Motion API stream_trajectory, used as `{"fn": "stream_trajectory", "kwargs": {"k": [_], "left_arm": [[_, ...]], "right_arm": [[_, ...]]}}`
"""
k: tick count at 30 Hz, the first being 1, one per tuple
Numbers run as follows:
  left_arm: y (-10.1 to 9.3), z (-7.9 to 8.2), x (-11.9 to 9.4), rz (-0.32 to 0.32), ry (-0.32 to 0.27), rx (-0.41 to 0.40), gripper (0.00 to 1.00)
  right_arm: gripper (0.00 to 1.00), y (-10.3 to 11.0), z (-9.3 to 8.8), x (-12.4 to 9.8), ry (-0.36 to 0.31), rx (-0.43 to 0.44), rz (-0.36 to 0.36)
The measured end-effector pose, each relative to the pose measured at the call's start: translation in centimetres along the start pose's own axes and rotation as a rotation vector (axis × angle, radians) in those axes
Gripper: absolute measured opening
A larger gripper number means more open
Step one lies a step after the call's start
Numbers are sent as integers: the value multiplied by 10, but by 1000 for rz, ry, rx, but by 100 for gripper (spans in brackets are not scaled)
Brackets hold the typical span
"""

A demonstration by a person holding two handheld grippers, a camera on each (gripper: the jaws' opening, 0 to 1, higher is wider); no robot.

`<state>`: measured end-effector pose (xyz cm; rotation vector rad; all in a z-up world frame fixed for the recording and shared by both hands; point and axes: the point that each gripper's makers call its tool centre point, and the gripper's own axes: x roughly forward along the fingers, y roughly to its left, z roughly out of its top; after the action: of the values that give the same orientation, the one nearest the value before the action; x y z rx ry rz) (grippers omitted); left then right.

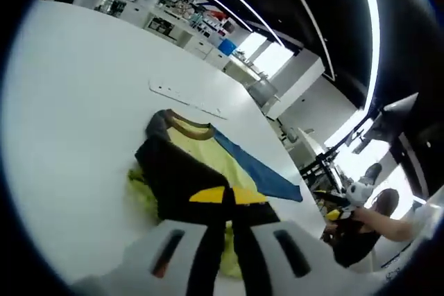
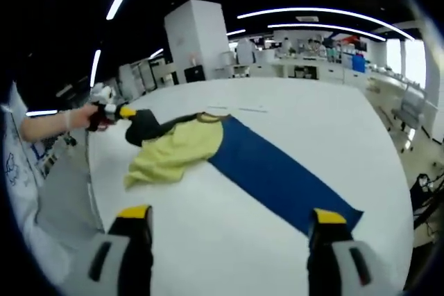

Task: Fold the garment on the visible template until the final outline fits inside the template.

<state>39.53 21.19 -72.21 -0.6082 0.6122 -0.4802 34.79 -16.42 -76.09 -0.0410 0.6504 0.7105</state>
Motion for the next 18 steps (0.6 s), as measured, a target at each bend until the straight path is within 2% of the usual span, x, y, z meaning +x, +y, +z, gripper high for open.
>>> {"fn": "stream_trajectory", "kwargs": {"k": [3,6,9,13,18], "left_arm": [[-16,-13,12,-41,23,-10,0],[-33,-35,29,-75,59,-16,0],[-39,-53,45,-89,101,-13,0],[-31,-68,64,-80,135,-24,0],[-23,-75,74,-66,154,-50,0]], "right_arm": [[94,-1,-3,-4,-2,16,-9],[93,-6,-8,-6,3,27,-19],[93,-5,-10,-7,5,34,-22],[93,-3,-12,-9,9,40,-23],[93,-4,-16,-9,12,52,-26]]}}
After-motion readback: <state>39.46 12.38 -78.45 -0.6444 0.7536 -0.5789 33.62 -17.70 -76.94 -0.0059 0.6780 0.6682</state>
